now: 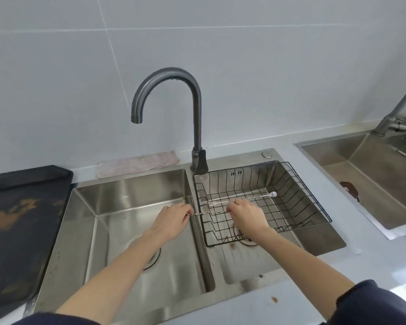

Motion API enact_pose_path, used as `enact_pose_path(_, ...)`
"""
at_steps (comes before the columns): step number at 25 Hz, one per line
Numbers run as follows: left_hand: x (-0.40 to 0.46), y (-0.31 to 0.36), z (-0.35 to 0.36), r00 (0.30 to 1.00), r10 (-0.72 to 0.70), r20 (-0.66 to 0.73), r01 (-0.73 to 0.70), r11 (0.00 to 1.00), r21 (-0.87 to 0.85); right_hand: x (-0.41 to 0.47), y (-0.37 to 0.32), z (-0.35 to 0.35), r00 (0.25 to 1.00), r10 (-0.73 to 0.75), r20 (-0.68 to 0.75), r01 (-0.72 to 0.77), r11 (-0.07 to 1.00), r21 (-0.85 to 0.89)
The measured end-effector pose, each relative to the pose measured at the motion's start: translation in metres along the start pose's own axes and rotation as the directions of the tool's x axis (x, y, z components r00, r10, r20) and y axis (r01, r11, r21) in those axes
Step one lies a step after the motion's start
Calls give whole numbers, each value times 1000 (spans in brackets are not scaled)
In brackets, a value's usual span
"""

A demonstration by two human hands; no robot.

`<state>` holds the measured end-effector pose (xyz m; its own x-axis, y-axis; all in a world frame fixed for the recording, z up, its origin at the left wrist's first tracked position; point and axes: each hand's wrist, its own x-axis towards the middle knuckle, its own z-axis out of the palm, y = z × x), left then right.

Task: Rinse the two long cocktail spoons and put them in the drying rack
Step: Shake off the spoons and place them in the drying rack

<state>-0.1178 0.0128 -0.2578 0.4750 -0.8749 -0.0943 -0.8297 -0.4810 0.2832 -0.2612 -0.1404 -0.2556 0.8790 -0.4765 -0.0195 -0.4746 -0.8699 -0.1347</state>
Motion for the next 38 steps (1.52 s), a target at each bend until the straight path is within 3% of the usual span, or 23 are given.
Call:
enact_pose_path(17,86,89,40,989,22,147,-6,994,-110,28,136,7,987,104,124,-110,993,41)
enact_pose_path(29,112,87,90,933,-70,353,65,998,26,46,158,46,932,87,352,-100,995,17)
enact_pose_path(38,116,87,104,925,-127,358,128,992,19,52,159,54,911,104,400,-113,994,0)
